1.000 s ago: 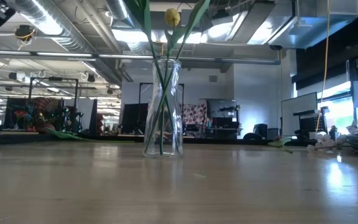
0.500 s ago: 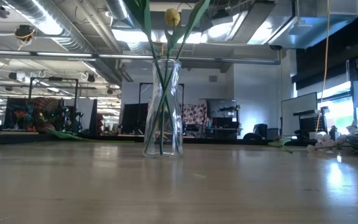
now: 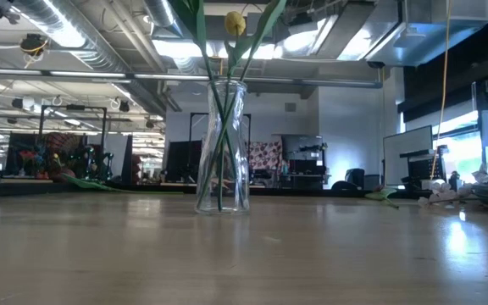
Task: Sort flowers into vase by color
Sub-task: Put the top white flowers into the left transparent vase
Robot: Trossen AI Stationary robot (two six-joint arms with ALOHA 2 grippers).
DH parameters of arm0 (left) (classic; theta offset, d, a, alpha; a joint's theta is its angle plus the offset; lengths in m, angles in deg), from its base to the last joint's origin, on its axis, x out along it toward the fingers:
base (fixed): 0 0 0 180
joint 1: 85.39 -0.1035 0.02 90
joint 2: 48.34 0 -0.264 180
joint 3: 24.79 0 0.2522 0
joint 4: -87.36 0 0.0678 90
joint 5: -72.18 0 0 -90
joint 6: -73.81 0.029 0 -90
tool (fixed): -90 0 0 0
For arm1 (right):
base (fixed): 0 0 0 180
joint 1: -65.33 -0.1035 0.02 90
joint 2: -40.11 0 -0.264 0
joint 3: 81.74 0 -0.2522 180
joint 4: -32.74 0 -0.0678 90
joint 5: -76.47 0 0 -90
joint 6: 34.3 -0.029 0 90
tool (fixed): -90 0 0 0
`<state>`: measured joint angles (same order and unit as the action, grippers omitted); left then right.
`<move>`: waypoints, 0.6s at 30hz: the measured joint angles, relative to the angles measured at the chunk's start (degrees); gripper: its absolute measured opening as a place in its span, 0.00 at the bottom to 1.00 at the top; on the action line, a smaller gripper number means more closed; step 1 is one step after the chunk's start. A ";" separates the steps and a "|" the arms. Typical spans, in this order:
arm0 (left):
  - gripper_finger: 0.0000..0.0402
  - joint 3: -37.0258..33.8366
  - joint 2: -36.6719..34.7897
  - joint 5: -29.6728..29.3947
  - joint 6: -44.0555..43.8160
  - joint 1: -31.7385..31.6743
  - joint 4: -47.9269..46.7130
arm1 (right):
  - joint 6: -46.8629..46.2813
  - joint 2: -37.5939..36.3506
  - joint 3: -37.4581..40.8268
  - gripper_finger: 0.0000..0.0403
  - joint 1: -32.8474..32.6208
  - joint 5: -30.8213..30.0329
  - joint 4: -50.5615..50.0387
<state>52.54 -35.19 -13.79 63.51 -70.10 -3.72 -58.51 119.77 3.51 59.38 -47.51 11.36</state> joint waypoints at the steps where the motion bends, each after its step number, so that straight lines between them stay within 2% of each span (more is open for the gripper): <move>1: 0.38 0.00 0.00 0.10 -1.27 0.00 1.05 | 0.00 0.00 0.00 0.66 0.00 0.06 0.01; 7: 0.34 -2.00 -0.02 -1.39 -4.47 0.00 2.61 | 0.08 0.00 0.00 0.66 0.00 0.05 -0.34; 11: 0.28 -6.51 -0.02 1.95 -7.48 0.00 6.21 | 0.41 0.00 0.00 0.66 0.00 0.03 -1.69; 15: 0.16 -10.92 0.00 6.68 -7.69 0.00 8.34 | 0.42 0.00 0.00 0.66 0.00 0.03 -3.42; 18: 0.04 -12.26 0.02 7.83 -8.76 0.00 6.45 | 0.42 0.00 0.00 0.66 -0.02 0.05 -4.34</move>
<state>40.28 -35.17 -5.96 54.75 -70.10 2.72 -58.09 119.77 3.51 59.35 -47.47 7.02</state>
